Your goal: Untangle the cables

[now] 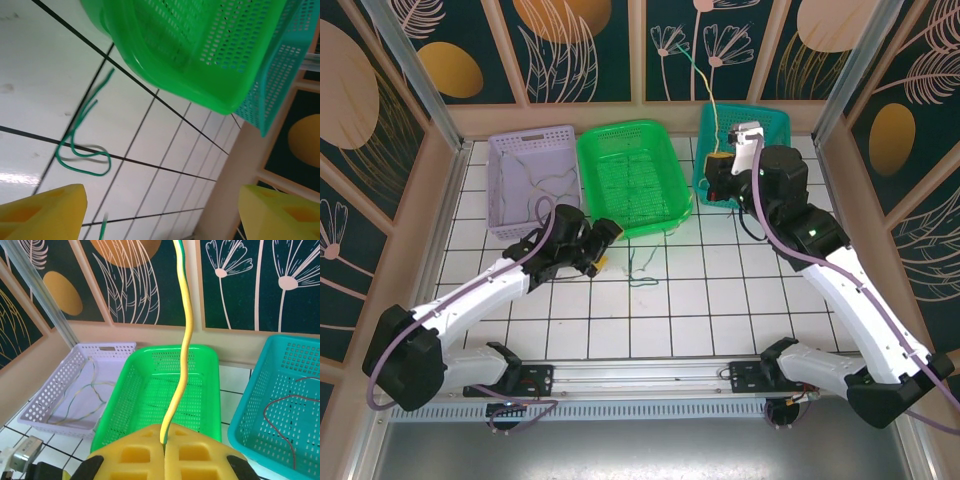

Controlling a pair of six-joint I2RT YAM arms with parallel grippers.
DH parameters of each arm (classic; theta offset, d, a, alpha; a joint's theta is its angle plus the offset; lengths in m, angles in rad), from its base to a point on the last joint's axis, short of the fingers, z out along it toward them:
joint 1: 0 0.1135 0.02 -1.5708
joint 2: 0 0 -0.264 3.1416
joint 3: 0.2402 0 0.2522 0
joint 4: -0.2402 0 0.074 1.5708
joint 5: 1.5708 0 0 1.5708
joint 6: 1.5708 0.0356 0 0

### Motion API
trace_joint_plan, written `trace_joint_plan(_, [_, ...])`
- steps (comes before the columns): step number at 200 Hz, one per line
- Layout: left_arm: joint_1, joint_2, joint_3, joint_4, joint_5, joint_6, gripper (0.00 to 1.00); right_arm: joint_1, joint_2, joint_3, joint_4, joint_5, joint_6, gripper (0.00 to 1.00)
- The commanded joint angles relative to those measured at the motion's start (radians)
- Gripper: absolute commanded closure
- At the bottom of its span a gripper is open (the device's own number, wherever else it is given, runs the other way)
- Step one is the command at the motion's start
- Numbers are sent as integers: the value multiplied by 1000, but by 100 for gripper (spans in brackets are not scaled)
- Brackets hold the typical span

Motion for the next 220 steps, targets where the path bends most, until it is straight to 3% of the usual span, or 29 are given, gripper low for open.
trace_joint_plan(1, [-1,32,9,40,60,-53,22,-6,-15,-16,78,11,44,100])
trace_joint_plan(55, [-4,55,2,23,53,-48,26,-8,-4,-10,118,9,76,100])
trace_joint_plan(79, [-5,57,-21,79,52,-85,41,-9,-4,-6,126,5,90,100])
trace_joint_plan(103, [-5,73,-42,154,74,-133,46,-9,-3,-7,133,8,95,100])
trace_joint_plan(137, [-5,65,-45,159,53,-153,69,-10,-2,-7,132,3,92,100])
trace_joint_plan(167, [-5,58,-71,174,49,-181,71,-10,-9,-8,119,4,86,100])
trace_joint_plan(220, [8,21,-120,211,12,-246,86,-9,-35,-18,96,-1,87,100])
